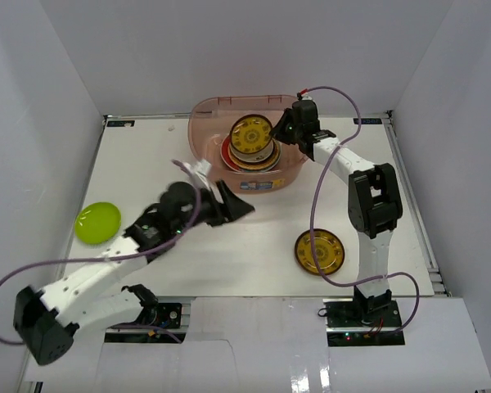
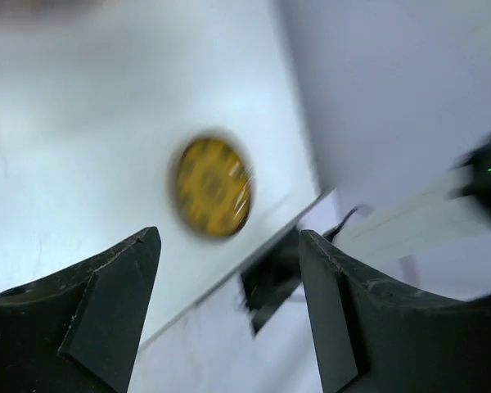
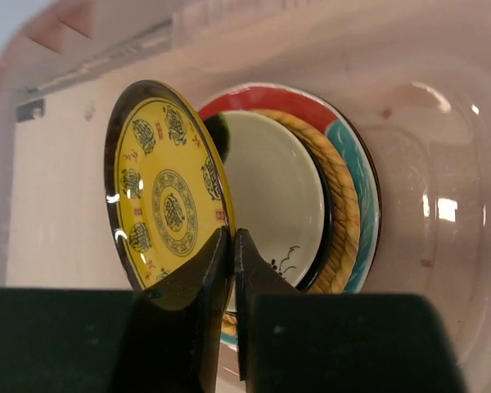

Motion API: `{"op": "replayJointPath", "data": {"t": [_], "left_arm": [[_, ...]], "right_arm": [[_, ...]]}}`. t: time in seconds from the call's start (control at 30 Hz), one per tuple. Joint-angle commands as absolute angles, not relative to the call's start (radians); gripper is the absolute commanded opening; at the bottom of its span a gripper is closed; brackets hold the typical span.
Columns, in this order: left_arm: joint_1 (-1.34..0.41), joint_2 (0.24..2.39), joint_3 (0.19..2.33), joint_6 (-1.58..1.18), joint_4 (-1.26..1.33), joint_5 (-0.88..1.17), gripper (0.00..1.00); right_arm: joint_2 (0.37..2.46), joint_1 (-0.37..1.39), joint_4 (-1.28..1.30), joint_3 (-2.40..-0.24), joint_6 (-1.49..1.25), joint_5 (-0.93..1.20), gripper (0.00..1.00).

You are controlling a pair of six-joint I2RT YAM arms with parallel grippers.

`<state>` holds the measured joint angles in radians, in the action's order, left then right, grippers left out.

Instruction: Place the plates into the plastic bin on the countertop

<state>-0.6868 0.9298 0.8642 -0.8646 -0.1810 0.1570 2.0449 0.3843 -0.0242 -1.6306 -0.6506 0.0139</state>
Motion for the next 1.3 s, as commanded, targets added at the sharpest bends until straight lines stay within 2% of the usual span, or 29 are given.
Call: {"op": "replayJointPath", "data": {"t": [0.0,0.07,0.1,0.2,0.3,0.43,0.47,0.57,0.63,0.67,0.7,0.8,0.9,0.97,1.1,1.23,1.27], "left_arm": [[-0.863,1.098,0.660,-1.070,-0.160,0.069,0.79],[-0.946,1.218,0.660,-1.088,-0.086,0.048,0.81],[-0.968,1.262,0.692,-1.088,-0.068,0.045,0.82],[-1.022,1.443,0.750,-1.075,0.027,0.061,0.82],[-1.040,1.627,0.856,-1.055,0.077,0.106,0.82],[-1.049,1.799,0.987,-1.039,0.152,0.155,0.80],[-1.052,1.834,1.012,-1.037,0.143,0.155,0.79],[-1.058,1.965,1.115,-1.014,0.097,0.157,0.67],[-1.060,2.025,1.140,-1.006,0.087,0.135,0.37],[-1.058,2.034,1.153,-1.002,0.083,0.127,0.16],[-1.058,2.039,1.155,-0.999,0.080,0.123,0.02],[-1.058,1.947,1.103,-0.979,0.084,0.120,0.00],[-1.048,1.696,1.028,-0.951,0.057,0.095,0.00],[-1.029,1.490,1.048,-0.916,-0.093,0.015,0.00],[-0.887,1.257,1.209,-0.792,-0.294,-0.063,0.00],[-0.683,1.252,1.430,-0.684,-0.455,-0.098,0.00],[-0.660,1.271,1.475,-0.672,-0.466,-0.075,0.00]], "right_arm": [[2.066,0.382,0.014,-1.752,-0.620,-0.020,0.18],[2.066,0.380,0.048,-1.752,-0.604,0.010,0.39],[2.050,0.380,0.057,-1.752,-0.595,0.032,0.59],[1.949,0.373,0.083,-1.717,-0.536,0.054,0.73],[1.771,0.354,0.072,-1.600,-0.492,0.077,0.73],[1.502,0.350,0.031,-1.364,-0.457,0.098,0.70],[1.386,0.350,0.019,-1.250,-0.451,0.101,0.70],[1.150,0.348,0.012,-1.033,-0.454,0.097,0.66],[1.025,0.344,0.012,-0.932,-0.474,0.091,0.61],[0.906,0.345,0.017,-0.855,-0.482,0.094,0.59],[0.850,0.342,0.040,-0.826,-0.483,0.092,0.58],[0.662,0.344,0.158,-0.744,-0.470,0.066,0.57],[0.566,0.342,0.293,-0.724,-0.448,0.064,0.56],[0.522,0.344,0.342,-0.729,-0.452,0.118,0.56],[0.472,0.347,0.325,-0.727,-0.517,0.235,0.54],[0.521,0.348,0.217,-0.604,-0.595,0.358,0.52],[0.543,0.366,0.092,-0.559,-0.656,0.377,0.51]]}}
